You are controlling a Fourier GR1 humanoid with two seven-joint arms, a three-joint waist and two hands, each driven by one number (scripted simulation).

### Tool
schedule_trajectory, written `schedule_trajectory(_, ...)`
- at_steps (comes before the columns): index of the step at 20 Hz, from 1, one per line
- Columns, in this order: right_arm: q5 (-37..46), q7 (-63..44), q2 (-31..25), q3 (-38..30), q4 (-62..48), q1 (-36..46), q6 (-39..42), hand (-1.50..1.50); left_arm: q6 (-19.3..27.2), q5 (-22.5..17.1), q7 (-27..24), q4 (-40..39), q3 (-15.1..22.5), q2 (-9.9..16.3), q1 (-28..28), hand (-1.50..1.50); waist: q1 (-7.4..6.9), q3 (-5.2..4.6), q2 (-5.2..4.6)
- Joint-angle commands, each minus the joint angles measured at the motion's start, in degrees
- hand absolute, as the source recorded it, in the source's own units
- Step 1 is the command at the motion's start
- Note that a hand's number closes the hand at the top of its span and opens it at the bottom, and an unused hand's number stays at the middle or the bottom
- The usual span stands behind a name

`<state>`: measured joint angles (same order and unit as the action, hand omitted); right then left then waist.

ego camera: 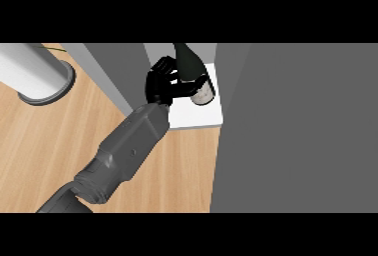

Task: Pick up the wine, place it into the cabinet and close the cabinet

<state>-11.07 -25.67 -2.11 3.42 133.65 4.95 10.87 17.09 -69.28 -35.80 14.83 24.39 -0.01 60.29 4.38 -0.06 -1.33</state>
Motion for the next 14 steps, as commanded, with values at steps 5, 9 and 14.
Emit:
schedule_trajectory(5,1.87,2.14,0.76,1.37,-2.04,1.47,0.1,-1.5,0.12,-3.23,-2.17,1.23,3.16,0.01,-2.85,1.5,1.54,-0.02,-0.23)
schedule_trajectory(9,-0.23,-1.08,0.12,1.01,-0.64,2.63,-0.34,-1.5,0.87,-4.8,-1.36,3.61,6.63,0.01,-5.13,1.5,2.34,-0.06,-0.29)
schedule_trajectory(14,0.18,2.24,0.49,2.37,-2.27,1.03,1.56,-1.5,3.12,-6.91,-1.89,6.17,9.63,0.01,-4.27,1.5,3.32,-0.01,-0.52)
